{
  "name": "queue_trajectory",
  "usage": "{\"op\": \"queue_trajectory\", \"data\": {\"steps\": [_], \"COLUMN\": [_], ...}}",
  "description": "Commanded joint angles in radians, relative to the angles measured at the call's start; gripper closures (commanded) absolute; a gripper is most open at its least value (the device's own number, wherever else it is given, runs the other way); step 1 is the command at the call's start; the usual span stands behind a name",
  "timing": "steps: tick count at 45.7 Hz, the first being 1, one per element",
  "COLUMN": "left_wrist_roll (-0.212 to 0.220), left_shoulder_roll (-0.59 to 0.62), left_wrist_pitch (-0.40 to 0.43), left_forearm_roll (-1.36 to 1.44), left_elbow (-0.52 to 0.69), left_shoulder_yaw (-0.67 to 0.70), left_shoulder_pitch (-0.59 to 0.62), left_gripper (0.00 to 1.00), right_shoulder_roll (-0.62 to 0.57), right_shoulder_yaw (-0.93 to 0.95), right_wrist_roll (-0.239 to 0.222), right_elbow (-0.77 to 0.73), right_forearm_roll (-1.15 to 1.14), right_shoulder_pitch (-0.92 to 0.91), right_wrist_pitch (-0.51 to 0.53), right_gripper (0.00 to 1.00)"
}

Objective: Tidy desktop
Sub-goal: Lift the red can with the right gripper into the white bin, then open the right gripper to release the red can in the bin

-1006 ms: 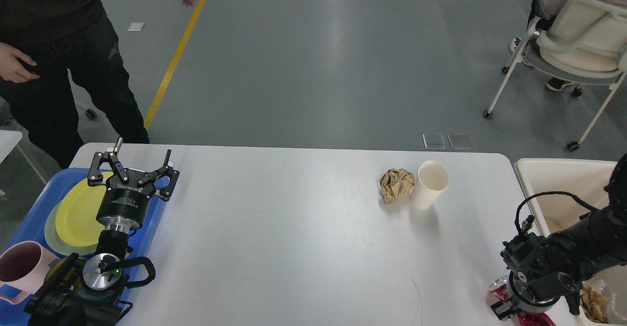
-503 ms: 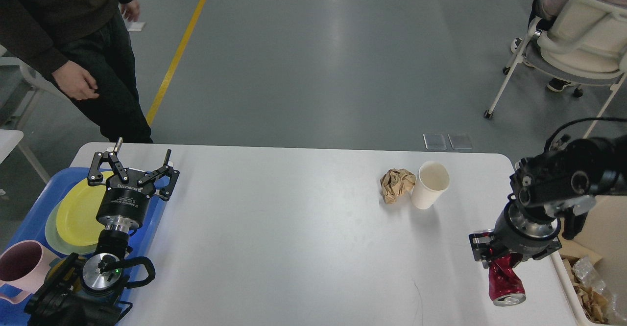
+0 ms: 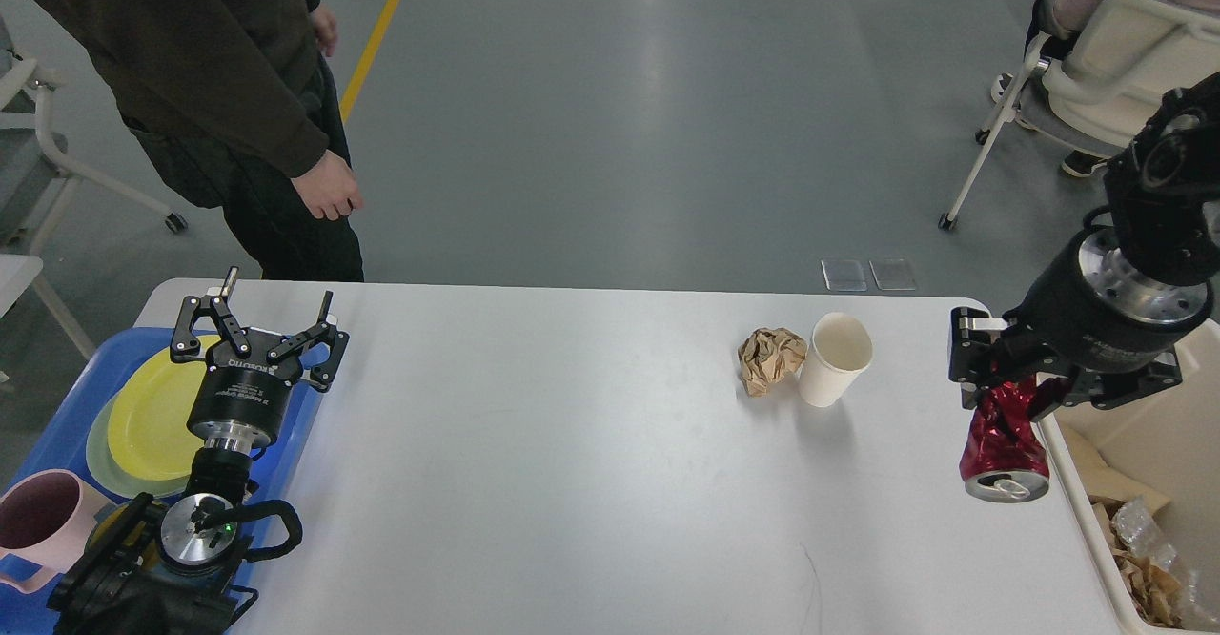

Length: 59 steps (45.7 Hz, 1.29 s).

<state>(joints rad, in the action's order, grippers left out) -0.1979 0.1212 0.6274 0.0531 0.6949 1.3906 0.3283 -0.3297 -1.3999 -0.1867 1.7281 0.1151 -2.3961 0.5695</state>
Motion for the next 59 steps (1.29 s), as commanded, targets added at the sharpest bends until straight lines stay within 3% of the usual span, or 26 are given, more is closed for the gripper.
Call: {"op": "queue_trajectory", "data": {"steps": [1, 7, 14, 23, 32, 42, 54, 59], "left_wrist_roll": [0.0, 0.0, 0.0, 0.0, 0.0, 0.0, 0.0, 0.0], "left_shoulder_roll": [0.0, 0.0, 0.0, 0.0, 0.0, 0.0, 0.0, 0.0], "left_wrist_pitch": [0.0, 0.0, 0.0, 0.0, 0.0, 0.0, 0.0, 0.0], "left_forearm_roll": [0.001, 0.001, 0.001, 0.001, 0.001, -0.001, -0.001, 0.001], "left_elbow": [0.0, 0.0, 0.0, 0.0, 0.0, 0.0, 0.0, 0.0], "left_shoulder_yaw": [-0.001, -0.001, -0.001, -0.001, -0.001, -0.001, -0.001, -0.001], "left_shoulder_pitch": [0.0, 0.0, 0.0, 0.0, -0.002, -0.002, 0.0, 0.0], "left_gripper": [0.04, 0.04, 0.04, 0.04, 0.04, 0.04, 0.04, 0.04], "right_shoulder_roll": [-0.005, -0.035, -0.196, -0.348, -0.399, -0.341, -0.043, 0.035], "right_shoulder_yaw": [-0.013, -0.05, -0.083, -0.097, -0.033, 0.254, 0.482, 0.495], "right_wrist_roll": [0.001, 0.0, -0.013, -0.014, -0.003, -0.008, -0.007, -0.008], "right_elbow": [-0.005, -0.025, -0.103, -0.347, -0.66, -1.05, -1.741, -1.854], "right_forearm_roll": [0.001, 0.003, -0.002, -0.018, -0.005, -0.006, 0.0, 0.0], "right_shoulder_pitch": [-0.001, 0.006, 0.113, 0.334, 0.662, 1.202, 1.794, 1.885], "right_wrist_pitch": [-0.008, -0.046, -0.155, -0.183, -0.238, -0.385, -0.448, -0.473], "right_gripper": [1.0, 1.0, 1.0, 1.0, 1.0, 1.0, 1.0, 1.0]}}
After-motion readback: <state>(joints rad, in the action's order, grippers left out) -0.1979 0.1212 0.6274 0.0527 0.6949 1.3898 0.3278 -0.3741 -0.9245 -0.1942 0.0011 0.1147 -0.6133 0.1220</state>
